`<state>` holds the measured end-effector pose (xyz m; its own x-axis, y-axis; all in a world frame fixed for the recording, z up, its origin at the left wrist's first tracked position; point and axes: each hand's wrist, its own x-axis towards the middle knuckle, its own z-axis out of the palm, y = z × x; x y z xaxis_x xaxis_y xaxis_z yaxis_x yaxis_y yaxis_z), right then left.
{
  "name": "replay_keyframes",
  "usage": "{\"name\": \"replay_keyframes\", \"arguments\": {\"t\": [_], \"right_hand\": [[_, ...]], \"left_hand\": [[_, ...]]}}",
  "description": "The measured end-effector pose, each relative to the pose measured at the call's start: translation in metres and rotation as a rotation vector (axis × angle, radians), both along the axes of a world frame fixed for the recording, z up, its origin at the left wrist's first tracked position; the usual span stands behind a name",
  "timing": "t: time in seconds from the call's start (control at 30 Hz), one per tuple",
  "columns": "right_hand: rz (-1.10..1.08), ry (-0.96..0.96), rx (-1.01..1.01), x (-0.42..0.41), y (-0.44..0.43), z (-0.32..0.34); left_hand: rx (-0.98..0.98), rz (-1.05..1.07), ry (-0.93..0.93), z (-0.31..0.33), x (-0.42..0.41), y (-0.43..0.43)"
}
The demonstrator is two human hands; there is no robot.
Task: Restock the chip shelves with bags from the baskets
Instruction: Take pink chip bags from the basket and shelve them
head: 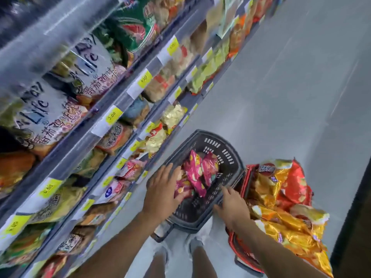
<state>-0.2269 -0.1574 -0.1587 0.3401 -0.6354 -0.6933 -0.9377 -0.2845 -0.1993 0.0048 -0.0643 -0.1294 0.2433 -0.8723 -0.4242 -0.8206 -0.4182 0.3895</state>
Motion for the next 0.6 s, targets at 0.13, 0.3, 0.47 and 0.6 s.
{"name": "replay_keyframes", "arguments": {"t": [0.13, 0.3, 0.47, 0.6], "right_hand": [[-0.055, -0.03, 0.06, 0.013, -0.014, -0.059], [-0.057, -0.028, 0.087, 0.038, -0.026, -0.138], [-0.077, -0.054, 0.075, 0.07, -0.038, -0.22], [-0.149, -0.076, 0.057, 0.096, -0.04, -0.277]], "left_hand": [[0.018, 0.072, 0.013, -0.059, 0.006, -0.008], [0.004, 0.142, 0.033, -0.125, 0.022, -0.022], [-0.036, 0.173, 0.037, -0.178, 0.039, -0.033], [-0.068, 0.194, 0.048, -0.208, 0.049, -0.035]]}}
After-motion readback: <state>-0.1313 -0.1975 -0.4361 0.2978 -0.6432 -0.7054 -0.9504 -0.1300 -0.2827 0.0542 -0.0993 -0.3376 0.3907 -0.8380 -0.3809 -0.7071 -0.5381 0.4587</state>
